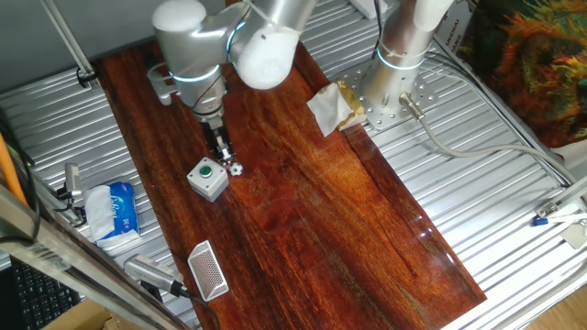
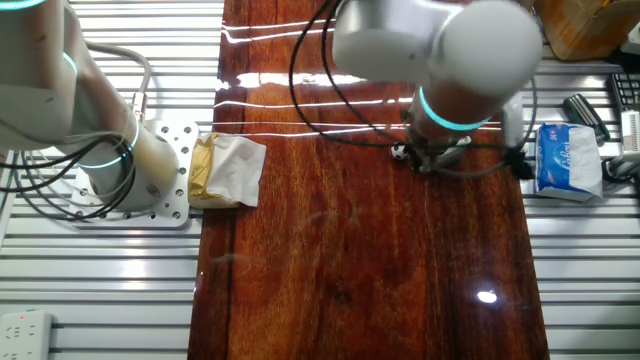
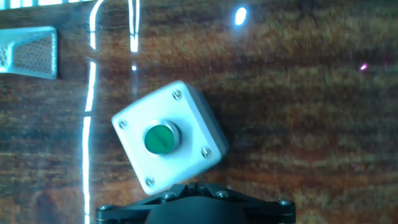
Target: Push the soccer ball into the goal
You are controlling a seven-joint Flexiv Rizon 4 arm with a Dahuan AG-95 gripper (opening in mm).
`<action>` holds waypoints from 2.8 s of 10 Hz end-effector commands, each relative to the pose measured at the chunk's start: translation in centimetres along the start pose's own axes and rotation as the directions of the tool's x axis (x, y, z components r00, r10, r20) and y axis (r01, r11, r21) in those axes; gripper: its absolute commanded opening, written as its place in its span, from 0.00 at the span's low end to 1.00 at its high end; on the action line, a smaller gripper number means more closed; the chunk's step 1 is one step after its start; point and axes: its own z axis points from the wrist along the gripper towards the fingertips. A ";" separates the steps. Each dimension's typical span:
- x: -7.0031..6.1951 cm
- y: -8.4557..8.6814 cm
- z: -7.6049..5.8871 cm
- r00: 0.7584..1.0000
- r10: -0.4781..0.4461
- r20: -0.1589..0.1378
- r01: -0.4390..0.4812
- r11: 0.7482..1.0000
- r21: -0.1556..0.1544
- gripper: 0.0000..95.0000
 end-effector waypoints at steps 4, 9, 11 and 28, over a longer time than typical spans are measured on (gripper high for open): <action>2.2 -0.6 -0.7 0.994 -0.108 -0.032 0.112 0.975 0.193 0.00; 2.4 -0.7 -0.8 0.991 -0.126 -0.045 0.133 0.961 0.243 0.00; 2.7 -0.9 -0.6 0.983 -0.170 -0.074 0.185 0.930 0.319 0.00; 4.9 -1.3 -0.3 0.931 -0.287 -0.223 0.355 0.851 0.387 0.00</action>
